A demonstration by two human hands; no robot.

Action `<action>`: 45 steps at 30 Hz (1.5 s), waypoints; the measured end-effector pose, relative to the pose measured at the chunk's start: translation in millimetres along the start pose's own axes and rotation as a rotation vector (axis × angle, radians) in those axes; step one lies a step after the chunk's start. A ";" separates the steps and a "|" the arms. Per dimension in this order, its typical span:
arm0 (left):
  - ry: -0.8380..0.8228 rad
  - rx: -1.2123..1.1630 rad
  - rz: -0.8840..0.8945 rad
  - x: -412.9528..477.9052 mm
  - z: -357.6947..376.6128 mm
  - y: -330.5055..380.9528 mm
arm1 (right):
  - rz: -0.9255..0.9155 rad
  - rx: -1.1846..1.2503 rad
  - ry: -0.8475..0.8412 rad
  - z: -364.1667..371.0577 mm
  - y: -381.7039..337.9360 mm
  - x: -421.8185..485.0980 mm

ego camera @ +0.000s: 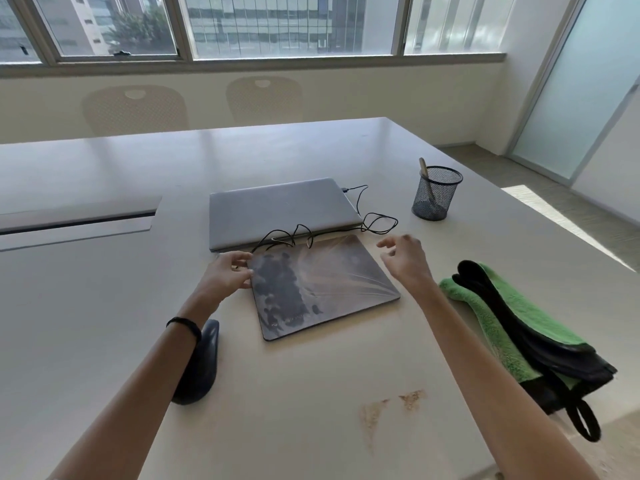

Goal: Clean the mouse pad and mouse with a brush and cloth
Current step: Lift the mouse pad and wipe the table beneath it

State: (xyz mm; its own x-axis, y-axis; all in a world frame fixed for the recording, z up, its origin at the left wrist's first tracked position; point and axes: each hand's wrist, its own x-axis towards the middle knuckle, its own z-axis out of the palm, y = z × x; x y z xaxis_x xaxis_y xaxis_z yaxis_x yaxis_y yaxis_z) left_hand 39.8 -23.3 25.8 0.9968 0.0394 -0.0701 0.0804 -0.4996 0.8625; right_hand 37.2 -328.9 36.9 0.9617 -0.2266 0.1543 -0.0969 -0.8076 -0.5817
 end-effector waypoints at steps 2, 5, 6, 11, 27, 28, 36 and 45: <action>-0.001 0.105 0.013 -4.8 -5.6 2.3 | -0.076 -0.047 0.115 -18.1 2.2 -11.5; 0.032 0.343 0.082 -20.9 -15.5 9.2 | -0.126 -0.151 0.314 -48.6 10.7 -38.6; 0.034 0.405 0.099 -28.0 -18.6 10.6 | -0.091 -0.236 0.353 -56.9 14.9 -48.0; 0.024 0.669 0.082 -62.9 -17.4 12.3 | 0.338 -0.411 0.079 -75.6 40.9 -76.1; -0.040 0.930 -0.105 -124.4 -21.9 9.3 | 0.074 -0.476 0.016 -55.6 48.7 -121.3; -0.037 0.936 -0.108 -126.4 -21.9 10.3 | 0.029 -0.460 0.010 -50.4 43.2 -124.5; -0.011 0.977 -0.138 -133.8 -23.0 10.8 | -0.116 -0.495 -0.034 -35.7 20.8 -142.7; 0.025 0.985 -0.117 -133.6 -23.1 6.9 | -0.165 -0.461 -0.131 -53.3 5.2 -157.9</action>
State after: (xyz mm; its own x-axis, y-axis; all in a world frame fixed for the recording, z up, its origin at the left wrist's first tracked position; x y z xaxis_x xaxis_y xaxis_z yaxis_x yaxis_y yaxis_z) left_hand -92.7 -12.0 52.8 0.9832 0.1470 -0.1082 0.1529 -0.9871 0.0484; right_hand -128.8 -326.3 52.0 0.9949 -0.0295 0.0962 -0.0159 -0.9900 -0.1401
